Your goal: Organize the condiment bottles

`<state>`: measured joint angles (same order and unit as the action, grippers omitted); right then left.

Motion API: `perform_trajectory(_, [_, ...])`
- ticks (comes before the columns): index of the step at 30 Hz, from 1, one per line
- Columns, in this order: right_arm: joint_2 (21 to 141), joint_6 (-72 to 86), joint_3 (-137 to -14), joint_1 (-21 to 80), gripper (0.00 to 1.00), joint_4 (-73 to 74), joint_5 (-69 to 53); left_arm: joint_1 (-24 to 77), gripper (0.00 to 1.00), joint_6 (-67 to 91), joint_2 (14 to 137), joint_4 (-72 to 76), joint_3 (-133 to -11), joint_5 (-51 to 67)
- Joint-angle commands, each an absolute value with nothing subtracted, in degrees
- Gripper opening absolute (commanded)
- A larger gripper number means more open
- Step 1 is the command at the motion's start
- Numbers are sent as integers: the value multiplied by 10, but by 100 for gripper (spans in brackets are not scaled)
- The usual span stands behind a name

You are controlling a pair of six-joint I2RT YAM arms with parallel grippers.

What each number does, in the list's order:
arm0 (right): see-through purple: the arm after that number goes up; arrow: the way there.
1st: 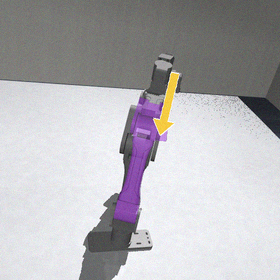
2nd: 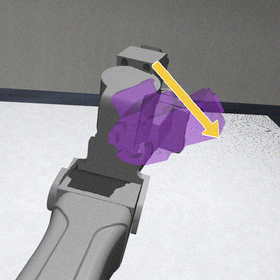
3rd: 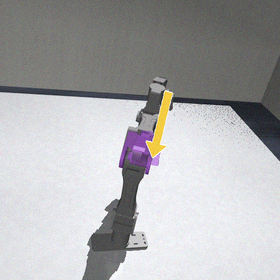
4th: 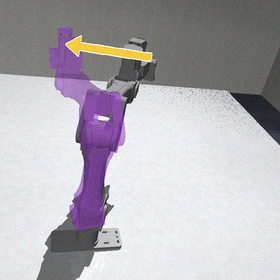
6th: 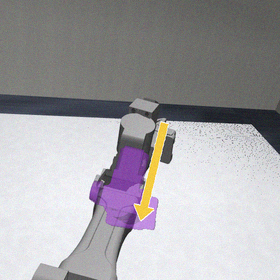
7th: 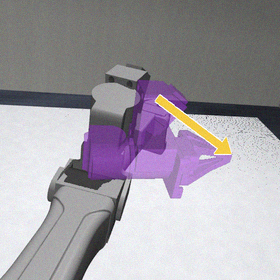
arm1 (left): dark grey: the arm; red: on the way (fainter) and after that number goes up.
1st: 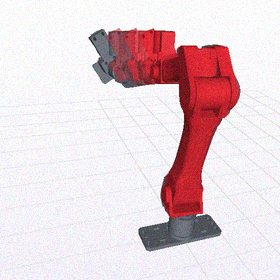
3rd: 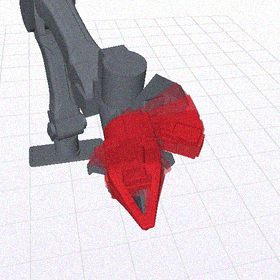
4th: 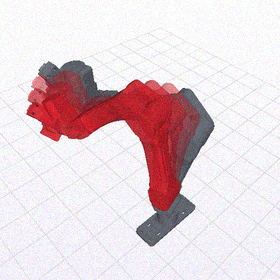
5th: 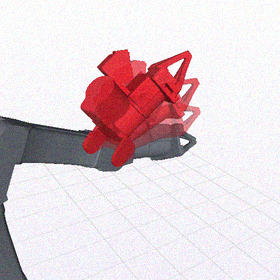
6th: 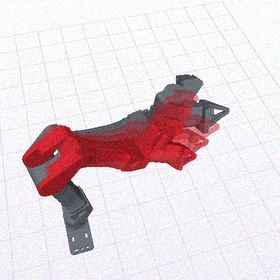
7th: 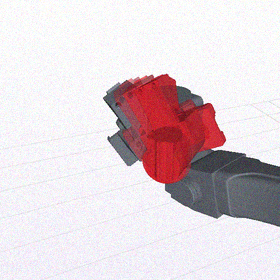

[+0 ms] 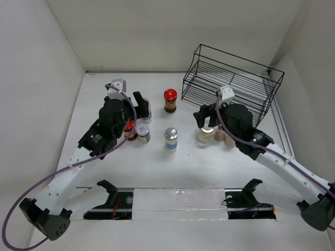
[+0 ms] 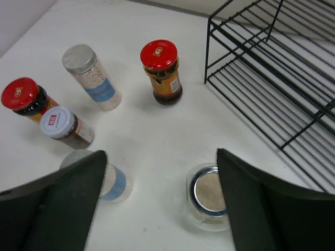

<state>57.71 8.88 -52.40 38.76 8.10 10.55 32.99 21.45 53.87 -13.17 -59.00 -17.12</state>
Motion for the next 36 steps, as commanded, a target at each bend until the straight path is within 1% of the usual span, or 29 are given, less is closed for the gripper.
perform_trajectory(1, [568, 86, -541, 399, 91, 40, 102, 329, 80, 207, 517, -111, -608, -169])
perform_trajectory(2, [568, 86, -548, 399, 77, 40, 102, 329, 80, 212, 517, -111, -608, -169])
perform_trajectory(3, [568, 86, -548, 399, 68, 40, 102, 329, 80, 212, 503, -111, -608, -169])
perform_trajectory(4, [568, 86, -548, 404, 54, 40, 102, 329, 80, 212, 503, -111, -608, -169])
perform_trajectory(5, [568, 86, -548, 404, 38, 40, 91, 329, 78, 207, 494, -105, -608, -175])
perform_trajectory(6, [568, 86, -548, 404, 14, 40, 82, 329, 76, 207, 483, -98, -608, -180])
perform_trajectory(7, [568, 86, -554, 404, 5, 45, 72, 329, 73, 207, 476, -91, -597, -180])
perform_trajectory(8, [568, 86, -554, 410, 0, 52, 58, 329, 61, 207, 469, -79, -585, -186])
perform_trajectory(9, [576, 86, -569, 417, 0, 62, 58, 329, 53, 207, 462, -68, -560, -186])
perform_trajectory(10, [589, 81, -583, 424, 0, 92, 58, 329, 33, 199, 457, -59, -554, -186])
perform_trajectory(11, [595, 81, -584, 425, 0, 110, 52, 329, 33, 199, 457, -59, -554, -186])
perform_trajectory(12, [601, 81, -600, 434, 2, 127, 52, 329, 11, 199, 457, -59, -554, -186])
perform_trajectory(13, [607, 76, -608, 440, 10, 145, 41, 329, 1, 193, 462, -64, -554, -196])
perform_trajectory(14, [614, 76, -614, 447, 21, 175, 35, 329, 0, 192, 462, -69, -554, -205])
perform_trajectory(15, [614, 76, -614, 463, 33, 189, 28, 329, 0, 192, 462, -69, -554, -213])
perform_trajectory(16, [614, 76, -620, 470, 61, 201, 28, 329, 0, 192, 462, -69, -554, -221])
perform_trajectory(17, [620, 70, -621, 478, 73, 211, 23, 329, 4, 192, 457, -63, -548, -221])
perform_trajectory(18, [627, 70, -621, 489, 81, 229, 12, 329, 15, 192, 457, -63, -548, -226])
perform_trajectory(19, [633, 70, -621, 489, 91, 236, 0, 329, 28, 192, 457, -63, -541, -226])
perform_trajectory(20, [648, 70, -621, 497, 95, 242, -13, 329, 51, 192, 452, -63, -534, -226])
perform_trajectory(21, [658, 70, -621, 497, 97, 247, -25, 329, 62, 192, 452, -58, -534, -226])
perform_trajectory(22, [669, 70, -621, 511, 99, 247, -33, 329, 70, 192, 447, -58, -534, -226])
perform_trajectory(24, [702, 70, -621, 526, 100, 240, -27, 329, 78, 192, 446, -53, -529, -226])
perform_trajectory(25, [713, 76, -621, 531, 100, 221, -18, 329, 80, 198, 446, -53, -529, -226])
perform_trajectory(27, [742, 76, -621, 531, 100, 193, -18, 329, 80, 198, 446, -58, -529, -219])
perform_trajectory(30, [774, 71, -637, 531, 100, 171, 20, 329, 80, 198, 446, -47, -523, -219])
perform_trajectory(33, [822, 65, -651, 531, 100, 156, -5, 329, 80, 198, 454, -58, -528, -214])
perform_trajectory(36, [834, 65, -651, 531, 100, 138, 9, 329, 80, 198, 447, -50, -523, -207])
